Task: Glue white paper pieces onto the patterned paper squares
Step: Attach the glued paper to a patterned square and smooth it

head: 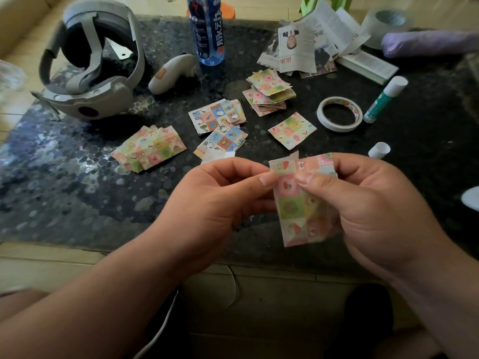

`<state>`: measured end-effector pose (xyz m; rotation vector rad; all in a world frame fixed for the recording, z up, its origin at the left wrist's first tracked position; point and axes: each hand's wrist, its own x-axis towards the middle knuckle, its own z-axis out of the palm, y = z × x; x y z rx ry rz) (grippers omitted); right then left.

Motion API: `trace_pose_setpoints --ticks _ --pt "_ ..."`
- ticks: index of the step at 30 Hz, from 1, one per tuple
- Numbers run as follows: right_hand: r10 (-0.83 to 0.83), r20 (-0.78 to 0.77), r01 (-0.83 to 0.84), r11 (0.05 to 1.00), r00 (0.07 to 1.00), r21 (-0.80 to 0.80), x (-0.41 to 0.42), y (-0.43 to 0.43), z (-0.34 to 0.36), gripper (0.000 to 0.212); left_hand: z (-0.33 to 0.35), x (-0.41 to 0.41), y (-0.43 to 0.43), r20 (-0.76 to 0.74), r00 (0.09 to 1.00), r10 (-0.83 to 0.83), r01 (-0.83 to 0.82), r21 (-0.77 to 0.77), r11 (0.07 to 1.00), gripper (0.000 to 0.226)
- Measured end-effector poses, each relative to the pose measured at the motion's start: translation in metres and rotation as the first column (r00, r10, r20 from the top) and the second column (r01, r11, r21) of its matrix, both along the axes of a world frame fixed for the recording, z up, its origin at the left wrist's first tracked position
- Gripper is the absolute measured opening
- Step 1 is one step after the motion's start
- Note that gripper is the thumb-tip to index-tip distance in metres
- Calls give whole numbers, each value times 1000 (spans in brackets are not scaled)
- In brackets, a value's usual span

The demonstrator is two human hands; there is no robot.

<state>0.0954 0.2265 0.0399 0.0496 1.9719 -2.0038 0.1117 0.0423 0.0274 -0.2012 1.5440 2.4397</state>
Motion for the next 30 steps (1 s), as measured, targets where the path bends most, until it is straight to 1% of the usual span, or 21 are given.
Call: trace_pose_setpoints --ticks 7,13,17,24,30 --pt "15 15 -15 1000 1000 -19 0 2 -2 28 -1 -1 0 -2 1000 -2 2 8 1000 10" --pt "11 21 -11 1000 1000 5 0 1 -2 31 -1 -2 1 3 1000 4 -4 -15 1000 10" --pt "-4 27 3 1000 1000 12 0 2 -4 19 -1 -2 0 -6 1000 -8 7 -37 999 11" --pt "-17 25 16 999 1000 36 0 1 -5 15 -2 -1 -2 -10 1000 -17 16 -69 998 11" --pt "0 17 -1 999 1000 40 -1 2 -6 20 -4 -2 -2 -9 1000 -17 16 -73 997 10"
